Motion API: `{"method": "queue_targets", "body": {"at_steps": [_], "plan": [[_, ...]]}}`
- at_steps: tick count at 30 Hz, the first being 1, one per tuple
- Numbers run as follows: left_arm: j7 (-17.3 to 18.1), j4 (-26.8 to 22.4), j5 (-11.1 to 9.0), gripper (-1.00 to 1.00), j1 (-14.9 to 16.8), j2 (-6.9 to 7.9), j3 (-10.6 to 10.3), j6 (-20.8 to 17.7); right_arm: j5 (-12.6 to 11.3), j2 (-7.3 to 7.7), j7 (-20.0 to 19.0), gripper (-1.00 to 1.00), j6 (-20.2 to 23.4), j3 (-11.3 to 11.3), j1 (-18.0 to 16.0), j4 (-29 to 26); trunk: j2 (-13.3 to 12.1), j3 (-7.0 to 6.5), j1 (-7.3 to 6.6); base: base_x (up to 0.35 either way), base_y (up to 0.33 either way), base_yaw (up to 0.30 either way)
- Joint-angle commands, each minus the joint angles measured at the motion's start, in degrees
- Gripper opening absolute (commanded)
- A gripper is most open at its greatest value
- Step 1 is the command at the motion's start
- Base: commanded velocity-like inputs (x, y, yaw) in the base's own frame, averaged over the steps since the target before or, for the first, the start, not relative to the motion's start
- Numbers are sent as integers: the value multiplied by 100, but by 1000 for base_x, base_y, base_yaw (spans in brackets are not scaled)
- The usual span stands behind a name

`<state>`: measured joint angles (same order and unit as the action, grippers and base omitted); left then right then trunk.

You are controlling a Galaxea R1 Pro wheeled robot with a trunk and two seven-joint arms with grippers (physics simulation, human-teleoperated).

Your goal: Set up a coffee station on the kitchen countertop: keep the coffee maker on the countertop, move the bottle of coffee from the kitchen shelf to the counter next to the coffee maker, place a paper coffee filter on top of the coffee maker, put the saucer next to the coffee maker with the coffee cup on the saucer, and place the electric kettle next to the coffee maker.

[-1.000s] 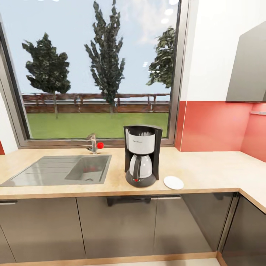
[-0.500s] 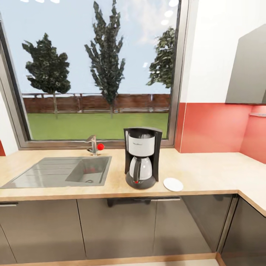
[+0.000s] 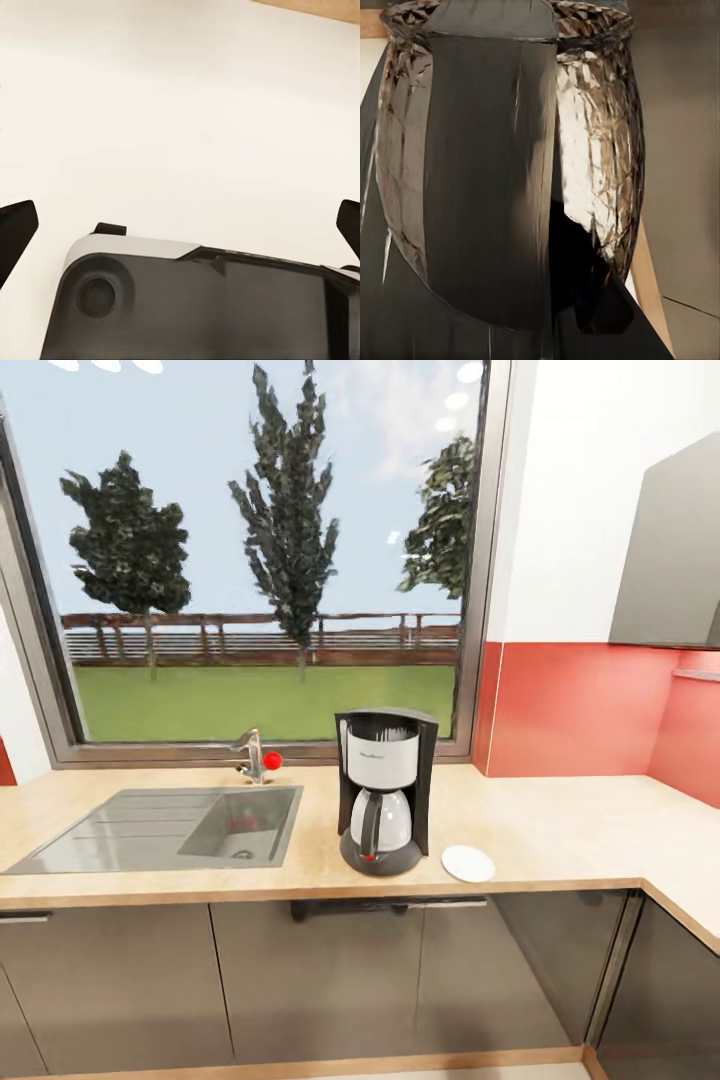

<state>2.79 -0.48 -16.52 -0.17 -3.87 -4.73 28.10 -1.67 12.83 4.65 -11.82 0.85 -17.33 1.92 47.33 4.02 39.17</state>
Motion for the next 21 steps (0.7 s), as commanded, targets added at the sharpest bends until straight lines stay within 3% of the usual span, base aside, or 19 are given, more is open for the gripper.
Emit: {"method": "queue_targets", "body": {"at_steps": [1, 10, 21], "plan": [[20, -5, -62, 100, -1, 0, -45, 12, -18, 0, 1, -100, -40, 3, -6, 19, -35, -11, -21, 0, 0, 0], [20, -5, -62, 100, -1, 0, -45, 12, -18, 0, 1, -100, -40, 3, 8, 19, -396, -173, -219, 0, 0, 0], [20, -4, -69, 100, -1, 5, -45, 219, -11, 0, 1, -100, -40, 3, 10, 19, -396, -173, -219, -37, -63, 0]]}}
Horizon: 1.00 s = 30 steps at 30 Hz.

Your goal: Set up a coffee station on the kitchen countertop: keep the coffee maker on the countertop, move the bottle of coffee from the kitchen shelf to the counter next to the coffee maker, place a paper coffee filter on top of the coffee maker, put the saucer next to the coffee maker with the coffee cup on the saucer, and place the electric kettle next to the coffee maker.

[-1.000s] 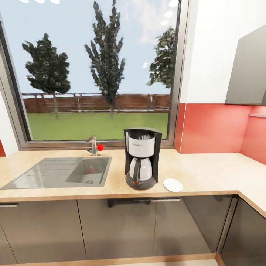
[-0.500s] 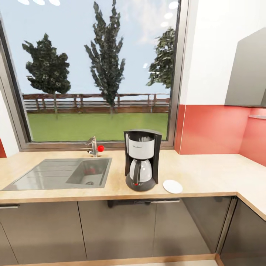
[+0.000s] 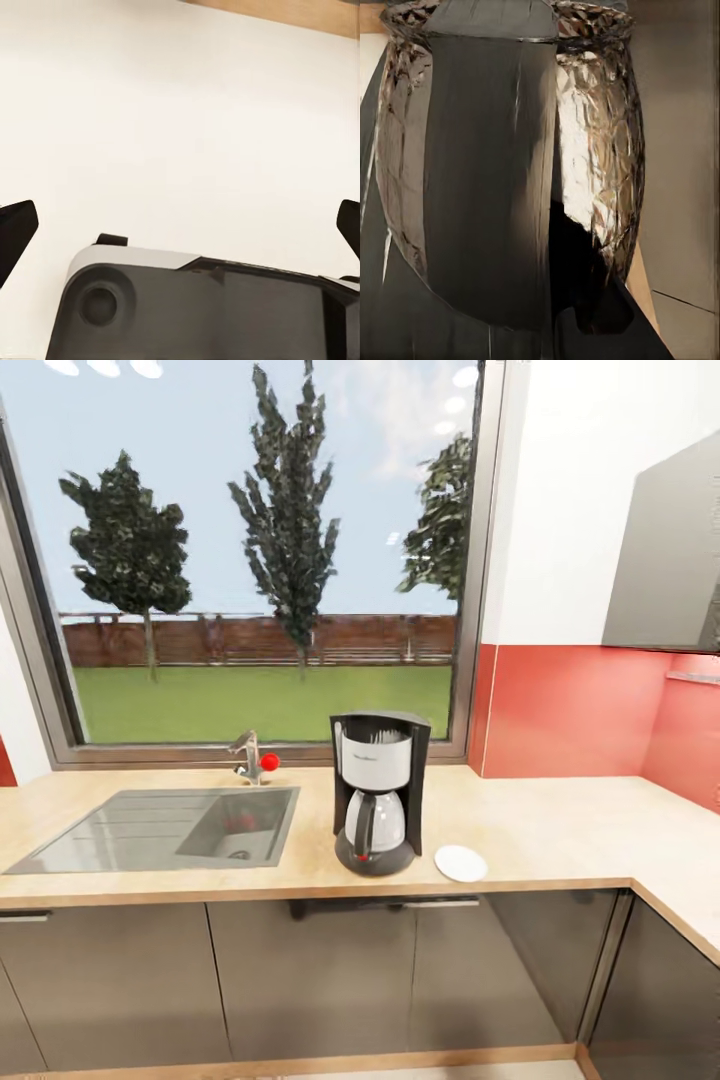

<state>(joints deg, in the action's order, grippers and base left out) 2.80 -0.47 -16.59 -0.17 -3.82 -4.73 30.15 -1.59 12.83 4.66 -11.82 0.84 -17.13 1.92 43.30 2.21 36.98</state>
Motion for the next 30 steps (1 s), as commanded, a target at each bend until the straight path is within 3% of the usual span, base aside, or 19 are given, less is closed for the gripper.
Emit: {"method": "queue_targets", "body": {"at_steps": [1, 14, 20, 21, 25, 26, 27, 28, 30], "plan": [[19, -3, -62, 100, 0, -1, -46, 21, -18, 0, 0, -100, -39, 3, -10, 19, 8, 8, 0, -121, -249, 0], [16, 2, -63, 100, 0, 7, -46, 62, 36, 3, -9, -100, -87, 3, 88, 19, 8, 8, 0, -99, -229, 0], [16, 0, -67, 100, 0, 12, -46, 66, 298, -7, -9, -100, -235, -2, 136, 19, 8, 8, 0, -3, -13, 0], [12, -4, -101, 100, 0, 28, -41, 64, 511, -59, -9, -100, -263, -5, 146, 16, 8, 8, 0, 0, 0, 0], [18, -8, -384, 100, 0, 65, -32, 51, 604, -110, -16, -100, -323, -5, 148, 7, 8, 8, 0, 0, 0, 0], [11, -22, -965, 100, 0, 91, -28, 16, 609, -268, -11, -100, -346, 9, 148, -20, 8, 8, 0, 0, 0, 0], [11, -24, -968, 100, 0, 91, -28, 17, 607, -287, 0, -100, -346, 10, 148, -23, 8, 8, 0, 0, 0, 0], [16, -30, -969, 100, 0, 94, -31, 11, 600, -486, 95, -100, -348, 27, 148, -46, 8, 8, 0, 0, 0, 0], [18, -31, -965, 100, 0, 97, -34, 5, 587, -572, 218, -100, -307, 30, 148, -145, 8, 8, 0, 0, 0, 0]]}}
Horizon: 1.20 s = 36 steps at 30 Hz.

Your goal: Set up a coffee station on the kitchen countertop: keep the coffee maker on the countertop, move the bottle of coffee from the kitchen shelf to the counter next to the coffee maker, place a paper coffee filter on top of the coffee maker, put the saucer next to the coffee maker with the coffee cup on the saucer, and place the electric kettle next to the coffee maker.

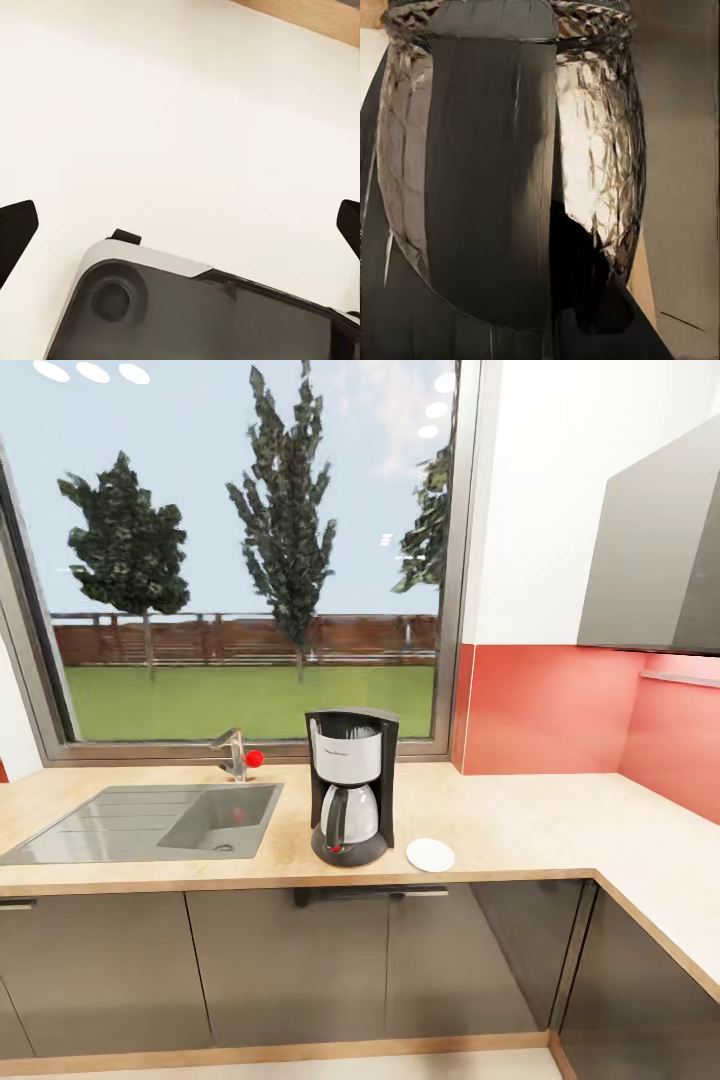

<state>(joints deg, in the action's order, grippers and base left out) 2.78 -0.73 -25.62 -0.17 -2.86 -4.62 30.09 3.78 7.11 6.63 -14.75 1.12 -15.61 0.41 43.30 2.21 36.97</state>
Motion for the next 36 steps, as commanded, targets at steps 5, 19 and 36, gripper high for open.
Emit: {"method": "queue_targets", "body": {"at_steps": [5, 19, 36], "plan": [[20, -6, -17, 100, 0, -4, -81, 7, 69, -219, 220, -100, 26, -5, -4, -466, 7, 9, 1, 0, 0, 0], [22, 19, -29, 100, 0, -5, -94, -96, 86, -315, 356, -100, 1061, -16, -4, -3143, 7, 9, 1, 0, 0, 0], [73, 12, 14, 100, 0, -9, -109, -334, 48, -250, -1822, -100, 4112, -7, 528, -6607, 7, 9, 1, 0, 0, 0]]}}
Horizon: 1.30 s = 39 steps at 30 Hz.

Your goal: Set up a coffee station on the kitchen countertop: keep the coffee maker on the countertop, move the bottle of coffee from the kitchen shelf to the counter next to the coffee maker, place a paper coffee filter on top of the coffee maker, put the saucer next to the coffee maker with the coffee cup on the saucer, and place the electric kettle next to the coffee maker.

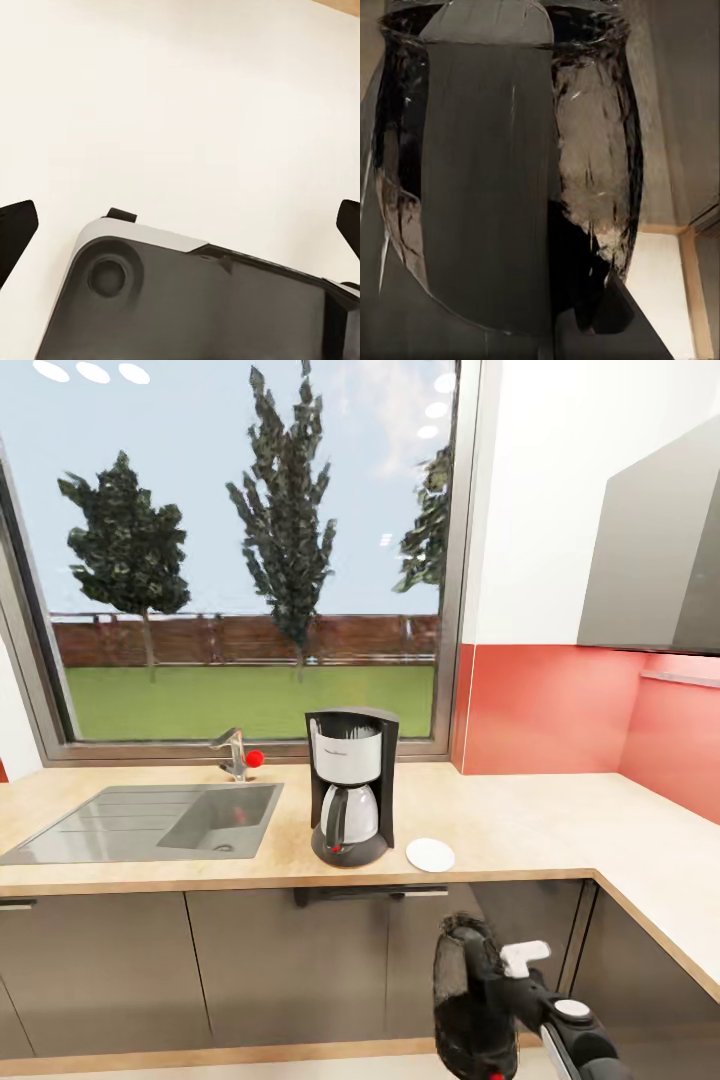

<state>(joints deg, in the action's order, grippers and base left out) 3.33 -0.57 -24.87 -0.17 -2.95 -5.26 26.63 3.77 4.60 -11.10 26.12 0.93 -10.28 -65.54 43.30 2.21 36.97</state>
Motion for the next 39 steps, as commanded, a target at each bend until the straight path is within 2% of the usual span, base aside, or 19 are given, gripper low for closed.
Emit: {"method": "queue_targets", "body": {"at_steps": [1, 6, 9, 15, 18, 21, 24, 25, 26, 28, 29, 30, 31, 32, 33, 34, 35, 37, 39], "plan": [[19, -5, -62, 100, 0, 2, -46, 11, 47, 56, -301, -100, 73, 12, -3, -30, 7, 8, 2, 0, 0, 0], [19, -5, -62, 100, 0, -3, -46, 9, 76, 377, -1789, -100, 322, 12, -1, -251, 7, 8, 2, 0, 0, 0], [19, -5, -66, 100, 0, -4, -46, 9, 87, 486, -2249, -100, 512, 15, -1, -557, 7, 8, 2, 0, 0, 0], [19, -5, -99, 100, 0, -4, -31, 14, 57, 567, -2440, -100, 1260, 137, -1, -1541, 7, 8, 2, 0, 0, 0], [19, -5, -117, 100, 0, 0, -23, 40, 24, 579, -2809, -100, 1989, 547, -1, -2126, 7, 8, 2, 0, 0, 0], [20, -5, -135, 100, 0, 6, -20, 53, 20, 634, -3292, -100, 2420, 742, 5, -2306, 7, 8, 2, 0, 0, 0], [19, -5, -133, 100, 0, 3, -14, 65, -1, 1061, -3884, -100, 2971, 895, 3, -2381, 7, 8, 2, 0, 0, 0], [19, -5, -138, 100, 0, 6, -12, 69, -224, 1338, -4215, -100, 3190, 967, -8, -2399, 7, 8, 2, 0, 0, 0], [19, -5, -139, 100, 0, 5, -11, 69, -457, 1510, -4307, -100, 3279, 1018, -38, -2402, 7, 8, 2, 0, 0, 0], [21, -5, -140, 100, 0, 5, -11, 70, -1152, 1971, -4395, -100, 3388, 1091, -159, -2404, 7, 8, 2, 0, 0, 0], [22, -5, -140, 100, 0, 5, -11, 73, -1569, 2240, -4403, -100, 3388, 1114, -237, -2403, 7, 8, 2, 0, 0, 0], [20, -5, -141, 100, 0, 5, -11, 79, -2674, 2980, -4230, -100, 3388, 1144, -445, -2402, 7, 8, 2, 0, 0, 0], [20, -3, -141, 100, 0, 5, -10, 82, -3054, 3211, -4124, -100, 3388, 1150, -531, -2402, 7, 8, 2, 0, 0, 0], [20, -2, -141, 100, 0, 5, -10, 83, -3226, 3315, -4073, -100, 3388, 1151, -573, -2402, 7, 8, 2, 0, 0, 0], [19, 0, -141, 100, 0, 5, -10, 85, -3537, 3511, -3975, -100, 3388, 1152, -650, -2402, 7, 8, 2, 0, 0, 0], [19, 2, -141, 100, 0, 5, -10, 87, -3913, 3775, -3858, -100, 3388, 1157, -743, -2402, 7, 8, 2, 0, 0, 0], [19, 2, -143, 100, 0, 5, -10, 88, -4451, 4221, -3698, -100, 3388, 1162, -877, -2402, 7, 8, 2, 0, 0, 0], [19, 3, -144, 100, 0, 5, -9, 88, -4521, 4290, -3575, -100, 3388, 1163, -1030, -2402, 7, 8, 2, 0, 0, 0], [19, -2, -147, 100, 0, 3, -3, 88, -4577, 4324, -3165, -100, 3388, 1161, -1477, -2402, 7, 8, 2, 0, 0, 0]]}}
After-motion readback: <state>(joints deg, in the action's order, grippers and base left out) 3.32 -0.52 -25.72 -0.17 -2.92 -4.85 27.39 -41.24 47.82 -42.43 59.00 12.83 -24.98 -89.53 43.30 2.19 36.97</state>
